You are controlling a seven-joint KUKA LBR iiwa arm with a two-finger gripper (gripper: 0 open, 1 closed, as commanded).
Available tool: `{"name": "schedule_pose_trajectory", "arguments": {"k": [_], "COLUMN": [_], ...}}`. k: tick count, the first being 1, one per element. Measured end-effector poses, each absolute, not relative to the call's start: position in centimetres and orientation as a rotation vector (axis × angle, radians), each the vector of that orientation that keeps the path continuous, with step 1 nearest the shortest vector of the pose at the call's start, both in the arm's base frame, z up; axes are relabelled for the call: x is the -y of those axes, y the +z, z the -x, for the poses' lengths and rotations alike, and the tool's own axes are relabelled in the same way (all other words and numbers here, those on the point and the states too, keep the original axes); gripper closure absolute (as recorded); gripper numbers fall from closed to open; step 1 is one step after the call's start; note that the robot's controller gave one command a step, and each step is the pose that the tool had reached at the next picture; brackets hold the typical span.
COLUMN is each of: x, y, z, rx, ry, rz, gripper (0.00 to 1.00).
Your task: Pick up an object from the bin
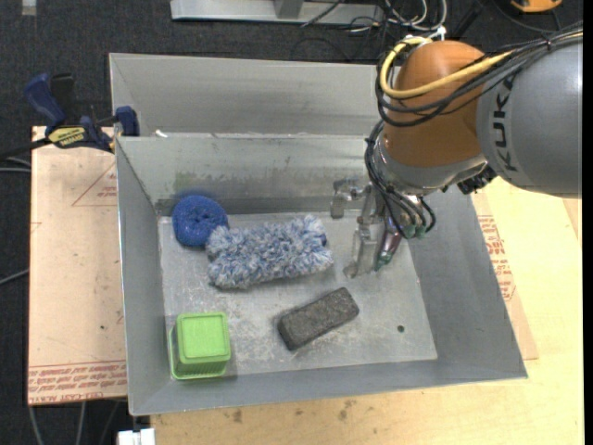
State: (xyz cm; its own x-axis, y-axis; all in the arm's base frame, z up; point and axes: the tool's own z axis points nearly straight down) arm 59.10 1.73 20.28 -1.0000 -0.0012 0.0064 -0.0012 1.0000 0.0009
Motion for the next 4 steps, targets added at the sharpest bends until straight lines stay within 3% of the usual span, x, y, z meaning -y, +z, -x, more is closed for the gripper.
{"name": "schedule_pose_trajectory", "arguments": {"k": [1,2,3,4], "x": [-1.7,-2.9,-9.0,-9.0], "y": [20.8,16.1,8.1,8.1], "z": [-59.2,-60.6,-58.9,-58.9], "rx": [3.143,3.149,3.131,3.131], "ry": [-0.002,-0.001,-0.005,-0.005], "rz": [-0.001,-0.095,-0.31,-0.31], "gripper": [0.0,0.0,1.0,1.0]}}
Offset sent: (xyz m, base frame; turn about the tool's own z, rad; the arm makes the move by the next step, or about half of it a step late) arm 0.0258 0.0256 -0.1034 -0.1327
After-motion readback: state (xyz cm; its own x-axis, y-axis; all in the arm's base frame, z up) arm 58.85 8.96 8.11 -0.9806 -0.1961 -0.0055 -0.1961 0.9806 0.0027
